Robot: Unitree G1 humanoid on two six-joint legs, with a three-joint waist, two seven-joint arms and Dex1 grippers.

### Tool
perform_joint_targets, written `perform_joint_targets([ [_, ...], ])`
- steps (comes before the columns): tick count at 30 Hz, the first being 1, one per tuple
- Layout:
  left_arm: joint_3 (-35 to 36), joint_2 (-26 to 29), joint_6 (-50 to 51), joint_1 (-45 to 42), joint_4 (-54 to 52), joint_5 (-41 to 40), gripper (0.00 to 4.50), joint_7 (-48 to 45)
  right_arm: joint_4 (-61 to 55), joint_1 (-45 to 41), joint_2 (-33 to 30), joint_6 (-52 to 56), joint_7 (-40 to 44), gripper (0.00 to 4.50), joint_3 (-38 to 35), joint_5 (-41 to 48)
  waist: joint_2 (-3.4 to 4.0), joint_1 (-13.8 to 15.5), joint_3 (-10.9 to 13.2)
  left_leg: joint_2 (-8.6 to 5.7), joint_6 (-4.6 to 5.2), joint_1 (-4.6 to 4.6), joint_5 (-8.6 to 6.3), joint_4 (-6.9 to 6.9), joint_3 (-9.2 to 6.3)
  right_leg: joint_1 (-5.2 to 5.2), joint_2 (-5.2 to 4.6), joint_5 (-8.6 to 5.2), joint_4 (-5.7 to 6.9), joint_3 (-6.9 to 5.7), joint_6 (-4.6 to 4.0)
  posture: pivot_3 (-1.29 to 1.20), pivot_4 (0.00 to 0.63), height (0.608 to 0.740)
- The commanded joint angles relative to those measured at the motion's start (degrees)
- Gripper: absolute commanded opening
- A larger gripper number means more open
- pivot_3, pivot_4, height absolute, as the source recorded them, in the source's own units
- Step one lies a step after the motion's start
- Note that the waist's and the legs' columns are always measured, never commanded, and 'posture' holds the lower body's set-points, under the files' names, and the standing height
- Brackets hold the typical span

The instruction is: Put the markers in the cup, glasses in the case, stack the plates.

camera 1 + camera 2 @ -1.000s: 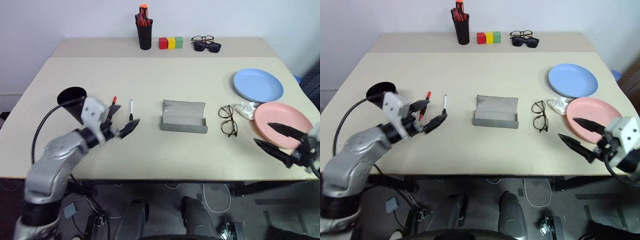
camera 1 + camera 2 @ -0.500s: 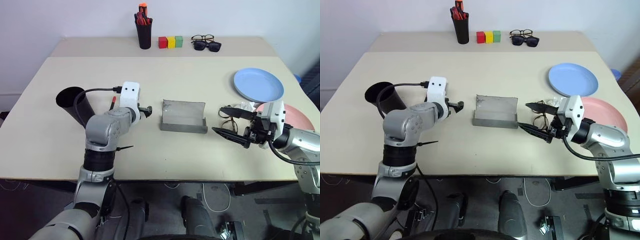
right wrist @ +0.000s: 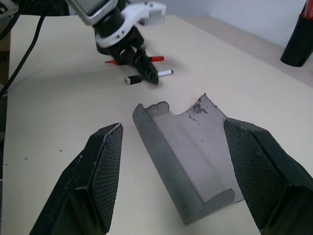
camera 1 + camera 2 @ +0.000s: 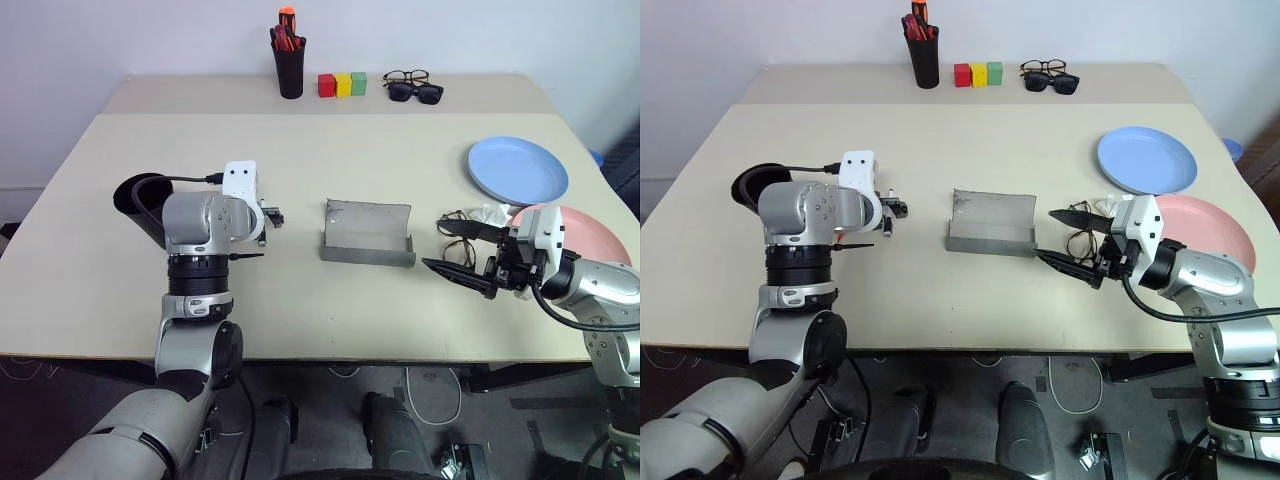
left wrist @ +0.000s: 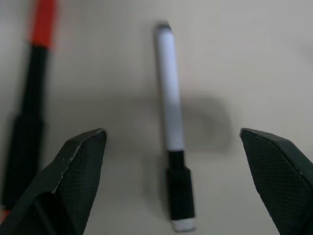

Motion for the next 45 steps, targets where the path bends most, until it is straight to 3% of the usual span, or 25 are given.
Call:
perform_joint_targets([
  [1,1.4,-1.8,-0.6,-2.0,3.1,0.5,3.96,0.6,-1.8,0.8,0.1,-1.2,-0.6,3.34,-2.4,0.5,0.00,0.0,0.0,-0.01,-0.01,0.00,0.01,0.00,0.00,0.00,-0.01,0.00,0.00,0.00,0.01,0.00,0.150,0.740],
  [3,2.5,-2.8,-1.1,-2.5,3.7,1.1,3.22,1.9,-2.3,1.5,0.0,-1.2,-1.1,3.34,-2.9,0.8,0.00,0.1,0.0,-0.02,-0.02,0.00,0.01,0.00,-0.01,0.01,-0.02,-0.02,0.00,0.00,0.03,0.00,0.150,0.740],
  [9,5.9,-3.9,-0.3,-3.1,4.3,2.4,0.30,4.4,-3.3,3.4,0.1,-1.2,-1.7,3.34,-3.8,0.9,0.00,0.1,0.0,-0.04,-0.03,0.00,0.01,0.00,-0.02,0.02,-0.03,-0.03,0.01,0.00,0.05,0.00,0.150,0.740],
  [16,6.1,-4.8,0.2,-2.2,1.8,0.8,0.30,2.0,-2.3,2.7,0.6,-1.6,-2.3,3.34,-3.2,0.5,0.00,0.0,0.0,-0.04,-0.04,0.02,0.02,0.01,-0.02,0.02,-0.04,-0.03,0.03,0.00,0.05,0.00,0.150,0.740],
  [19,-0.1,-3.9,-3.1,0.3,-6.4,-1.4,0.30,-3.9,-1.8,1.8,1.0,-1.4,-2.6,3.34,-2.8,0.6,-0.01,-0.1,0.0,-0.04,-0.05,0.00,0.02,0.00,-0.02,0.02,-0.04,-0.03,0.02,0.01,0.05,0.00,0.150,0.740],
  [21,-8.2,-0.9,-14.0,4.7,-16.5,0.8,0.30,-7.8,-1.2,1.0,1.3,-1.5,-2.7,3.34,-2.6,0.5,-0.01,-0.1,0.0,-0.04,-0.06,-0.03,0.03,-0.01,-0.02,-0.03,-0.04,-0.02,0.03,0.01,0.03,0.00,0.150,0.740],
  [24,-10.5,0.0,-26.9,9.9,-25.8,4.7,0.30,-5.5,-0.4,-0.1,1.8,-1.5,-2.6,3.34,-2.1,0.3,-0.01,-0.2,0.0,-0.01,-0.16,-0.05,0.08,-0.07,0.00,-0.11,-0.03,0.14,0.04,0.06,-0.23,0.00,0.150,0.740],
  [27,-12.1,3.6,-39.3,14.2,-29.1,8.9,0.30,-5.1,0.5,-1.3,2.3,-1.7,-2.3,3.34,-1.3,0.1,0.04,-0.3,0.0,-0.01,-0.20,0.01,0.10,-0.07,0.01,-0.09,-0.02,0.16,0.05,0.06,-0.27,0.00,0.150,0.740],
  [30,-13.0,8.3,-67.1,21.0,-28.7,15.0,0.30,-3.8,2.1,-3.0,2.9,-2.2,-1.9,3.34,-0.2,-0.3,0.06,-0.2,0.0,0.02,-0.19,0.08,0.10,-0.08,0.05,-0.04,-0.01,0.18,0.03,0.07,-0.31,0.00,0.150,0.740],
  [32,-12.5,10.2,-76.5,24.6,-27.9,17.6,0.30,-2.4,3.2,-4.1,3.2,-2.3,-1.5,3.34,0.5,-0.5,0.04,0.0,0.0,0.02,-0.18,0.06,0.10,-0.06,0.04,-0.05,-0.02,0.19,0.02,0.08,-0.33,0.00,0.150,0.740],
  [36,-9.2,11.2,-78.8,30.2,-29.5,20.4,0.30,0.8,6.3,-7.0,4.0,-3.3,0.1,3.34,2.3,-1.4,0.04,0.4,0.0,-0.01,-0.17,0.01,0.10,-0.03,0.02,-0.03,-0.03,0.19,-0.01,0.08,-0.34,0.00,0.150,0.740],
  [45,-2.6,9.0,-73.2,34.6,-31.4,24.9,0.30,8.5,10.5,-11.1,5.3,-4.5,2.2,3.34,4.7,-2.3,0.03,0.2,0.0,-0.02,-0.14,0.02,0.10,-0.02,0.00,-0.04,-0.02,0.19,0.05,0.07,-0.32,0.00,0.150,0.740],
])
